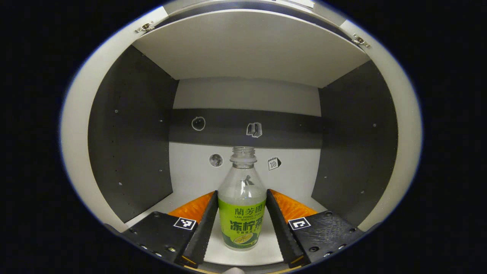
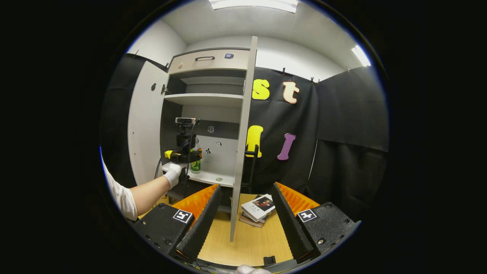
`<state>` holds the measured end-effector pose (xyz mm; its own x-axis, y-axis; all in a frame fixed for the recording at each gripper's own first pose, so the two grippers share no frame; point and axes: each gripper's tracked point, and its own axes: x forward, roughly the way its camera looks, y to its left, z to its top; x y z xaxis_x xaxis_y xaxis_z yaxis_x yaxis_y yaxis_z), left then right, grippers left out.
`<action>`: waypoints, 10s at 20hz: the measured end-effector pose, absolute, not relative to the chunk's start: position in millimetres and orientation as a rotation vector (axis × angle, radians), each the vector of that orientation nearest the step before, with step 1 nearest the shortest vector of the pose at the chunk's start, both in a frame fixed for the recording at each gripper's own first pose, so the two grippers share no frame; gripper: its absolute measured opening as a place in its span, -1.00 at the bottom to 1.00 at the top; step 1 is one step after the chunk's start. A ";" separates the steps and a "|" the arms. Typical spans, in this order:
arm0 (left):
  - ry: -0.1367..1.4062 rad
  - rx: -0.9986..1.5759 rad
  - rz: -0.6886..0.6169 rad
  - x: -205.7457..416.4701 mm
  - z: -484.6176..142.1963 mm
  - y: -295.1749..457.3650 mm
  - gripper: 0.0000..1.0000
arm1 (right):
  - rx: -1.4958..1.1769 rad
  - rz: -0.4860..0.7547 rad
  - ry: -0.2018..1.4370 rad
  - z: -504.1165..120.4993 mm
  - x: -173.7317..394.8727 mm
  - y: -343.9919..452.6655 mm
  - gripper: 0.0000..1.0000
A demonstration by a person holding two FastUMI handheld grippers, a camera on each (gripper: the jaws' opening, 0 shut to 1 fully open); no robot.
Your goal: Grasp the bottle in the cabinet with the left hand and place it on the coaster, then close the right door with the right hand and the left door with the left hand.
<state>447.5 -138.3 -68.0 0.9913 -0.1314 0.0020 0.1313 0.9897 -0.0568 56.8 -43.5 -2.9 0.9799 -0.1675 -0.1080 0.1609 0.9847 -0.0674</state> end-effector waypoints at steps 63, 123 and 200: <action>0.079 0.050 -0.163 66.4 -112.1 -34.0 0.92 | 0.053 -0.136 0.131 -58.8 6.9 -70.2 0.65; 0.115 0.052 0.260 6.2 -56.7 -29.8 0.92 | 0.070 0.451 0.109 -36.7 218.9 -7.0 0.58; 0.011 -0.024 -0.069 226.6 -15.2 54.7 0.92 | 0.075 -0.117 0.183 -48.3 41.1 -40.3 0.58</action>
